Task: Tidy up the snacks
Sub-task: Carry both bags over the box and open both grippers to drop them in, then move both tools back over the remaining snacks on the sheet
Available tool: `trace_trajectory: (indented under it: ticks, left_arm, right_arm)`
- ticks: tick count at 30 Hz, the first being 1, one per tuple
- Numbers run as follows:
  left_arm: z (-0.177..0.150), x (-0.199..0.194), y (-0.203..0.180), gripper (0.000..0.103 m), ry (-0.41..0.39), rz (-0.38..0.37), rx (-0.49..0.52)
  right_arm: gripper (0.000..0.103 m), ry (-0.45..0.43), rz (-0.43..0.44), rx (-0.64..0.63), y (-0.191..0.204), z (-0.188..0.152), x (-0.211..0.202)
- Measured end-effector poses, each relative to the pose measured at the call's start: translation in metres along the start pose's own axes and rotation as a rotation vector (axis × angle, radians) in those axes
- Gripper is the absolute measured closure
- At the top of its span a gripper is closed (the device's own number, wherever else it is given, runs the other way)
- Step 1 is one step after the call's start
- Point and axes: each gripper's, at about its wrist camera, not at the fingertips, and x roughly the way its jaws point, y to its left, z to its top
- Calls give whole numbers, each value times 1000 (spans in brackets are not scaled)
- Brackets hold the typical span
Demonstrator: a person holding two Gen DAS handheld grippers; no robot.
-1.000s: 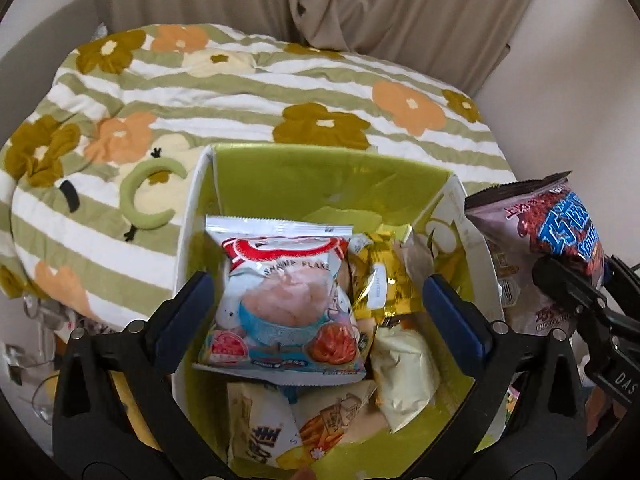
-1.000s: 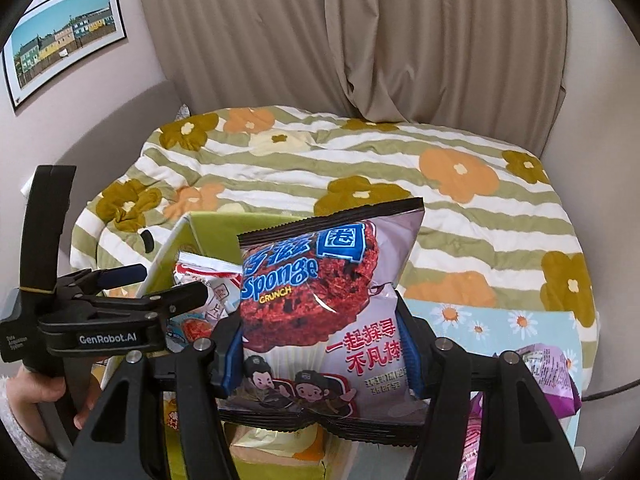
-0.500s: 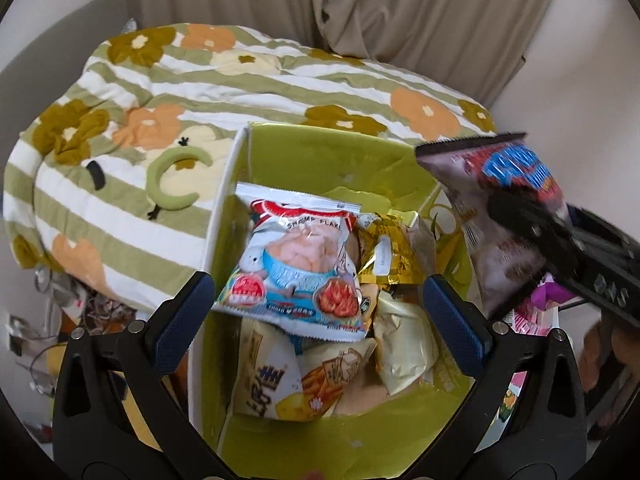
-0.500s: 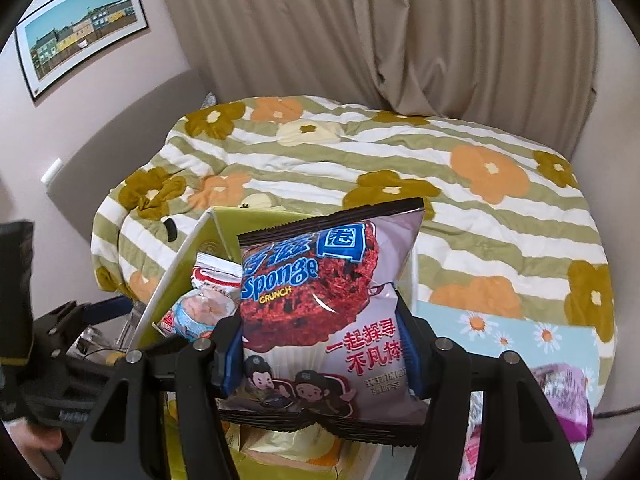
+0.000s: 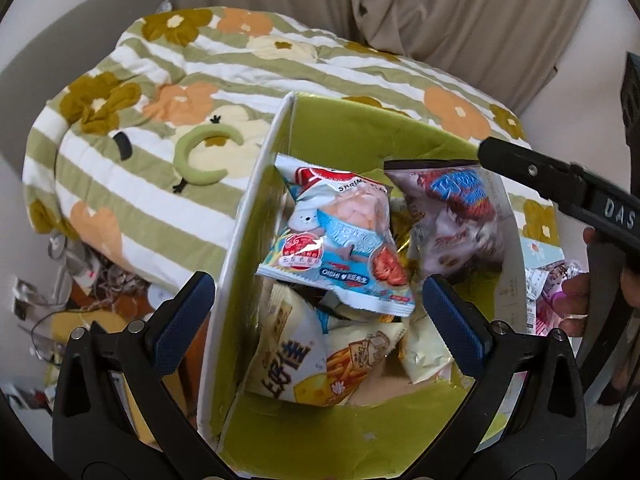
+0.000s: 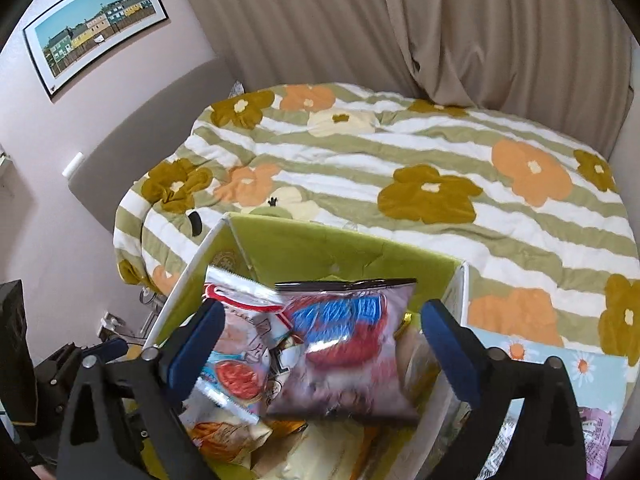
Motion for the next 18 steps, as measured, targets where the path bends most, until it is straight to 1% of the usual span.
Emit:
trace_trajectory:
  ticks: [3, 6, 9, 14, 18]
  left_arm:
    - [-3, 2, 0, 1, 6, 1, -4]
    - [-5, -1, -3, 1, 6, 4, 1]
    - [-6, -7, -5, 1, -6, 3, 7]
    - [-6, -28, -7, 1, -45, 8, 24]
    - [-7, -47, -8, 1, -76, 7, 44]
  right_arm:
    - [4, 2, -16, -39, 2, -6, 0]
    - [4, 11, -36, -53, 3, -10, -1]
    - [4, 4, -28, -49, 3, -12, -9]
    - [4, -15, -28, -39, 5, -14, -28]
    - [4, -46, -40, -40, 12, -18, -51]
